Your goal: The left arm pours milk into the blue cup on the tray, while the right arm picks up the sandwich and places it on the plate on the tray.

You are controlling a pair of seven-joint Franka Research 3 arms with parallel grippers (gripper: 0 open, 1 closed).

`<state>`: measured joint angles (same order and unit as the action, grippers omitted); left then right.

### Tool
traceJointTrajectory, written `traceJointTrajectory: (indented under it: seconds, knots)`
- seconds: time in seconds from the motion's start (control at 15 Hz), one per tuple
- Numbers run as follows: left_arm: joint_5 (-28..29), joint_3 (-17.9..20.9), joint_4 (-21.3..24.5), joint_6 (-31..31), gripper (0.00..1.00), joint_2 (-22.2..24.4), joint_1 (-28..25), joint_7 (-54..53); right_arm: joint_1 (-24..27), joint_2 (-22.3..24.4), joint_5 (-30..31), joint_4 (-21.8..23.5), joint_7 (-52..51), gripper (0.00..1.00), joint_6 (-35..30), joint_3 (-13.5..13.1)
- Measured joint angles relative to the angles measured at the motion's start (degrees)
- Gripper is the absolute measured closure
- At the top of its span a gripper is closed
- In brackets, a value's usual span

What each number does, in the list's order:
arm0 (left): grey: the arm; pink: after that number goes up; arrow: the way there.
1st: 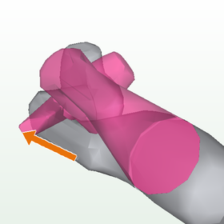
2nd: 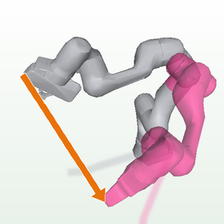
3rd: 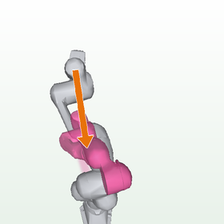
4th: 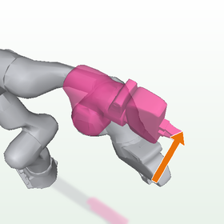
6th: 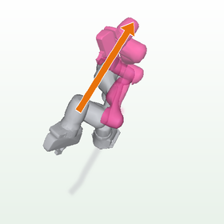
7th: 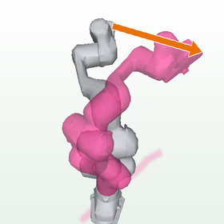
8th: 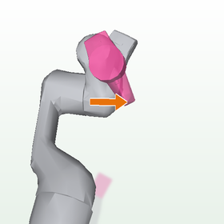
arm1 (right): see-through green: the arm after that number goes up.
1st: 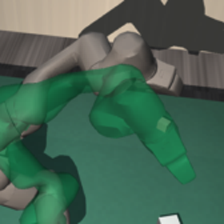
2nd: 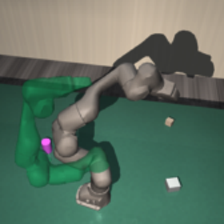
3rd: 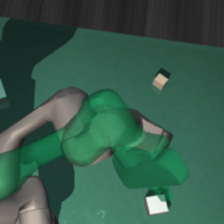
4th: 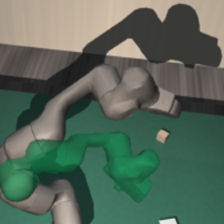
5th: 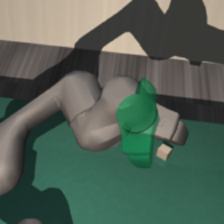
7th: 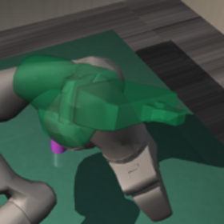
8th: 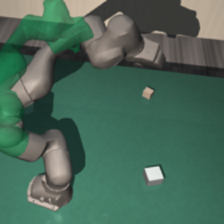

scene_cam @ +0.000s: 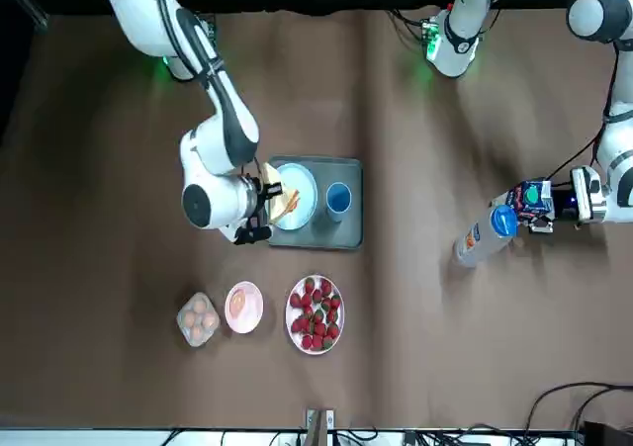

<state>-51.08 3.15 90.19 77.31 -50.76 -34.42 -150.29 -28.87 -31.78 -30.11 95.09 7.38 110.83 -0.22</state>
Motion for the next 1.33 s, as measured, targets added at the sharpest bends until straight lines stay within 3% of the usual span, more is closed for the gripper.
traceJointTrajectory:
  seconds: [0.07,0.27,0.4,0.6,0.93,1.0,1.07,1.13,1.33]
  knots:
    - [0.00,0.00,0.00,0.00,0.49,0.00,-0.01,0.04,-0.53,-0.55,-0.03,0.02,0.42,0.77,1.54,-0.01]
    - [0.00,0.02,-0.35,-0.05,0.50,0.38,-0.24,0.22,-1.47,-2.28,-1.79,0.06,0.76,0.77,5.50,-0.07]
    - [0.15,0.10,-1.50,-1.44,0.50,3.41,-0.65,1.68,-2.25,-3.41,-2.54,0.08,0.79,0.77,6.45,-0.07]
    - [2.93,0.16,-2.94,-3.87,0.50,13.16,-0.93,9.00,-2.80,-4.16,-2.59,0.16,0.86,0.85,6.41,-0.10]
    - [9.86,-0.20,-2.65,-5.82,0.50,30.24,2.19,21.49,-2.91,-4.51,-2.60,0.24,0.89,0.85,6.39,-0.19]
    - [11.20,-0.27,-2.37,-5.75,0.50,32.55,4.09,23.78,-2.91,-4.56,-2.60,0.26,0.89,0.78,6.39,-0.28]
    - [14.00,-0.41,-1.40,-4.91,0.50,36.19,8.74,29.16,-2.85,-4.57,-2.61,0.24,0.90,0.61,6.16,-0.52]
    - [15.16,-0.47,-0.67,-3.82,0.50,37.70,11.24,31.80,-2.79,-4.56,-2.63,0.12,0.90,0.51,5.44,-0.68]
    - [18.71,-0.61,3.33,2.82,0.50,42.32,19.44,39.58,-2.04,-3.97,-2.66,-0.52,0.97,0.26,3.88,-1.28]
